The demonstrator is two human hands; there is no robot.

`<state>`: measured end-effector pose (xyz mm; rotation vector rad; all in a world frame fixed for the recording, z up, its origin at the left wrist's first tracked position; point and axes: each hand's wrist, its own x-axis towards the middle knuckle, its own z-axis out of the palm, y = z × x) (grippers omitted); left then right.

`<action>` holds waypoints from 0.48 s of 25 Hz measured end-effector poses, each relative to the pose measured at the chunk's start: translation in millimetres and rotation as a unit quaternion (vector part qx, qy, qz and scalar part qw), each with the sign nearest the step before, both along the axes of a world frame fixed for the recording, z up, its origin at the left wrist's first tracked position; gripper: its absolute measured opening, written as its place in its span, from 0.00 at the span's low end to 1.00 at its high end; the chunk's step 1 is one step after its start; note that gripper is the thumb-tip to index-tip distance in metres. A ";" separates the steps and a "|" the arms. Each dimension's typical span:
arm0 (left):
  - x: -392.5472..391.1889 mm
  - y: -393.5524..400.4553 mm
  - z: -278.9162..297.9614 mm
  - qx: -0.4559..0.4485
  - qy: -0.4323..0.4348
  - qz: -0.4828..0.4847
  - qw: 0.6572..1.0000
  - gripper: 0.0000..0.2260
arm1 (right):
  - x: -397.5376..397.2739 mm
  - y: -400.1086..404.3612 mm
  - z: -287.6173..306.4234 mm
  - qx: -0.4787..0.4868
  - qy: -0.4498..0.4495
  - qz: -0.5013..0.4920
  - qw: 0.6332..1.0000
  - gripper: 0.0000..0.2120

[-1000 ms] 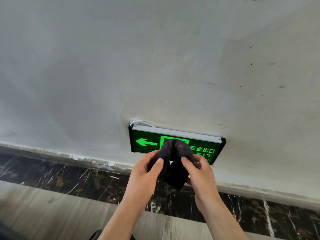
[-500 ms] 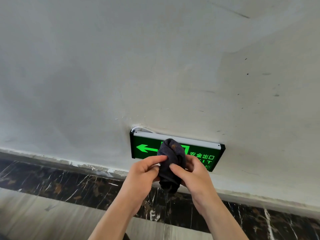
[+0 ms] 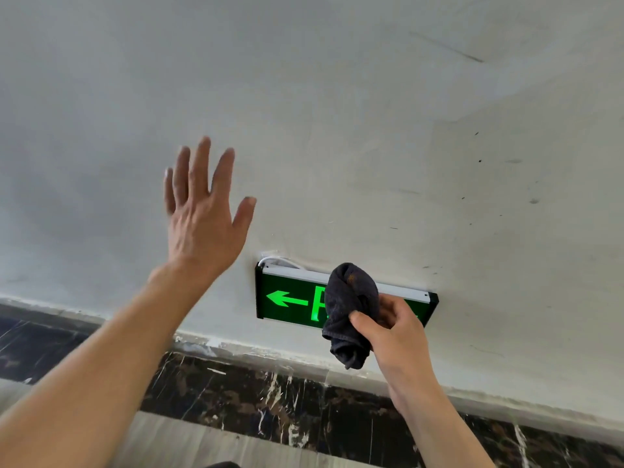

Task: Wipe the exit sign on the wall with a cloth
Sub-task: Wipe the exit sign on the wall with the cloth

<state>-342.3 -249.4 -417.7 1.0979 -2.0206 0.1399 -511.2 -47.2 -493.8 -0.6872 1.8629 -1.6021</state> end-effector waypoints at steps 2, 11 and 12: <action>-8.4 -18.2 15.7 -0.095 -0.039 -0.007 0.995 0.30 | 2.1 -3.2 2.2 0.008 0.026 0.000 1.000 0.13; -52.1 -56.3 26.5 -0.271 -0.144 -0.079 0.948 0.34 | 9.8 -25.4 6.2 0.059 0.173 -0.015 0.983 0.12; -53.5 -60.1 24.5 -0.264 -0.150 -0.075 0.950 0.36 | 11.5 -29.4 6.9 0.066 0.200 -0.010 0.978 0.12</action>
